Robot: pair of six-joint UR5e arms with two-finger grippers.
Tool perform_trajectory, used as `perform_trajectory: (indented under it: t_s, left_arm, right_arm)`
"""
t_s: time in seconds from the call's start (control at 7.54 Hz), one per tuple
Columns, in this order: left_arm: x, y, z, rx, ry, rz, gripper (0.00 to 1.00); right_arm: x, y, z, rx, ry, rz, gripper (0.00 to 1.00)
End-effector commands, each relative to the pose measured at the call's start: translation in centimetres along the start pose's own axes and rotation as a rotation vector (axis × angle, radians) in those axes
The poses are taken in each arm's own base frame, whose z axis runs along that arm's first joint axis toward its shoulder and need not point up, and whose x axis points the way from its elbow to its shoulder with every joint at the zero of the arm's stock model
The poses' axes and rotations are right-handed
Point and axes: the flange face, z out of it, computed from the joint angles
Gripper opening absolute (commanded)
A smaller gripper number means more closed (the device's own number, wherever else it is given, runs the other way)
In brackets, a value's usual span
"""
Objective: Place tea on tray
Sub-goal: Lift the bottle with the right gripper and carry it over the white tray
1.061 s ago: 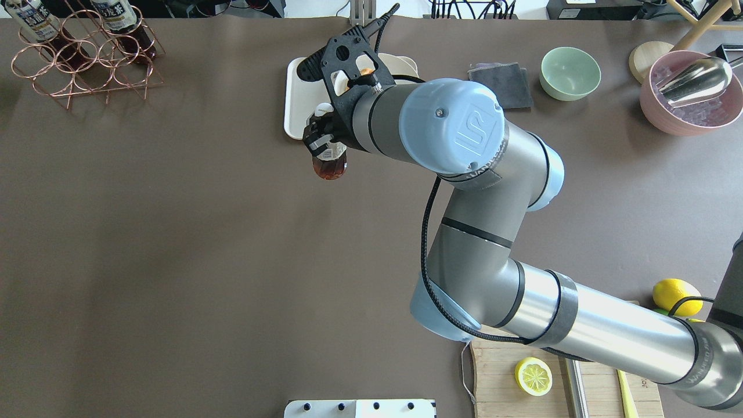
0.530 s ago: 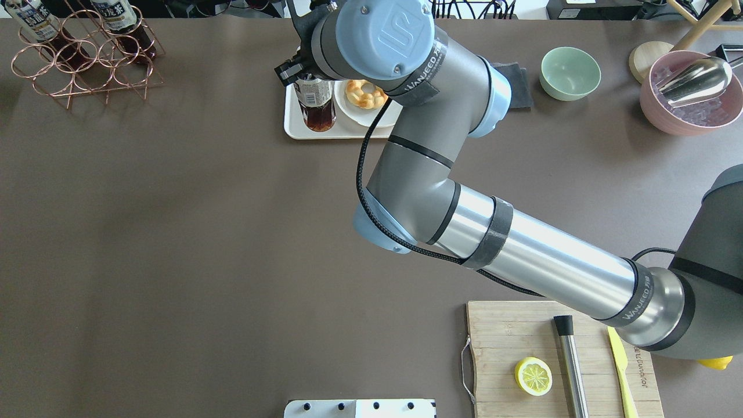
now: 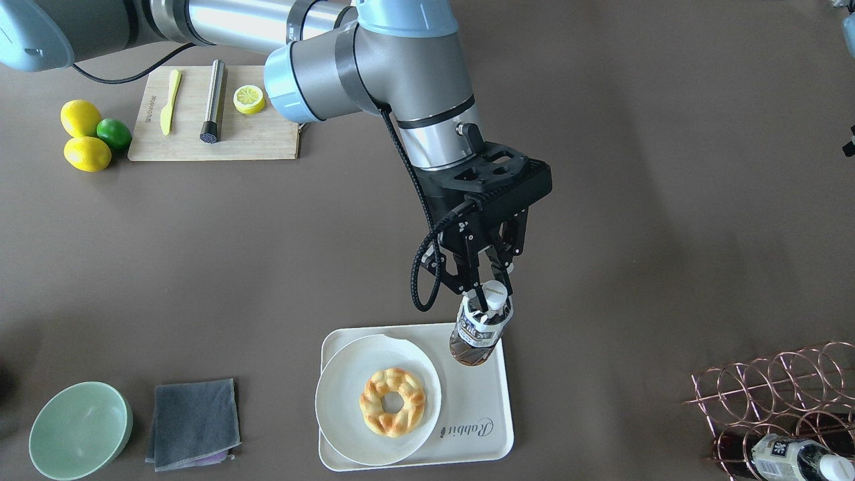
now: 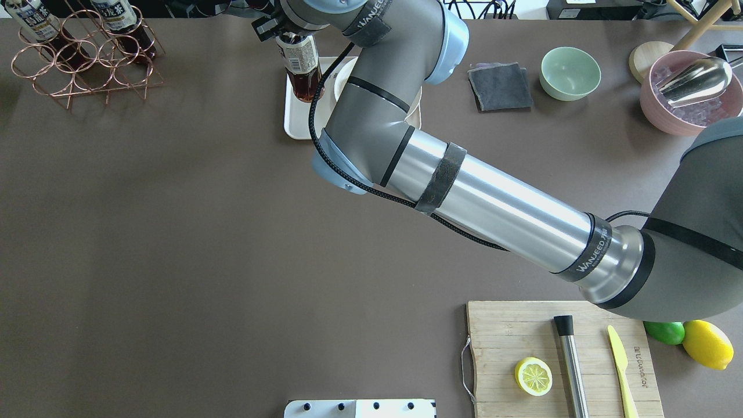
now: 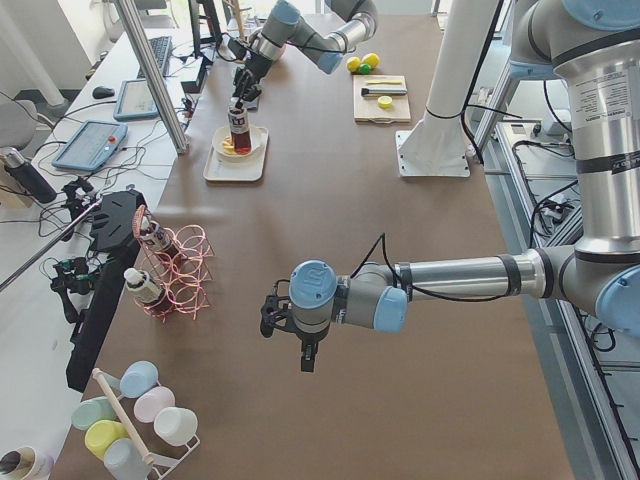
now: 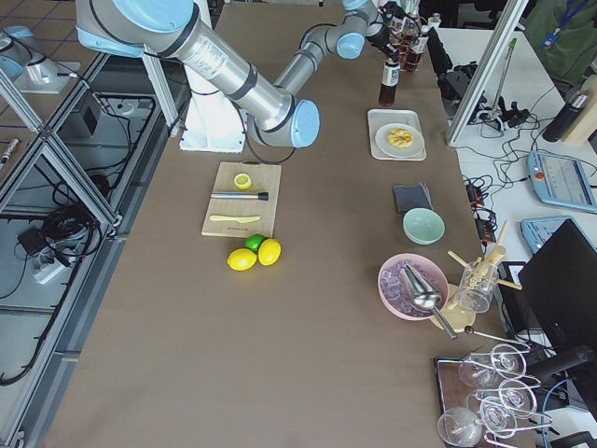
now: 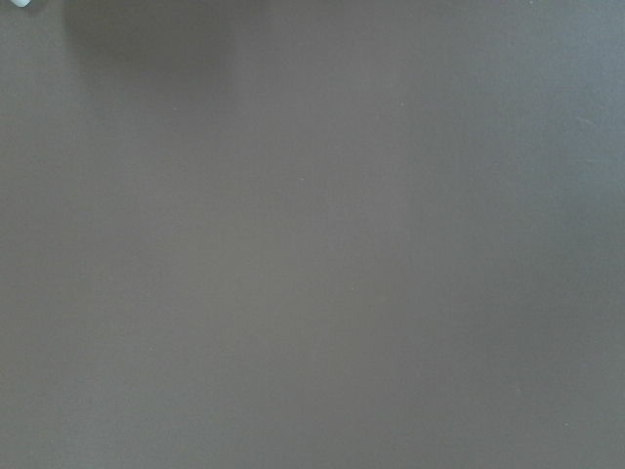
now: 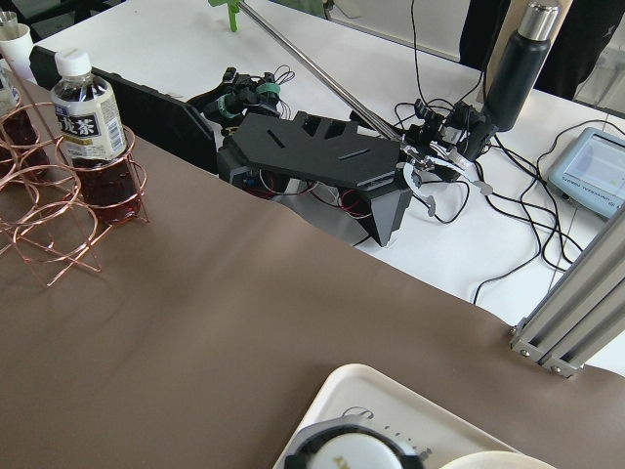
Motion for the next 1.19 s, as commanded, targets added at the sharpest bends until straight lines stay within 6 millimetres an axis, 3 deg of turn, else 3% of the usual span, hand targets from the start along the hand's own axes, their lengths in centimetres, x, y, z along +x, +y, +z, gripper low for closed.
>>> perform_trajectory:
  t_s: [0.0, 0.27, 1.06]
  left_arm:
    - [-0.8, 0.3, -1.0, 0.024, -0.003, -0.013, 0.99]
    - [-0.9, 0.4, -1.5, 0.035, -0.005, -0.014, 0.99]
    - [-1.3, 0.3, -1.5, 0.04, -0.046, -0.012, 0.99]
  right_arm:
    - [2.1, -0.1, 5.4, -0.013, 0.019, 0.016, 0.0]
    - [2.1, 0.4, 7.6, -0.057, 0.042, 0.034, 0.0]
    - [-0.3, 2.2, 8.4, -0.082, 0.015, 0.065, 0.0]
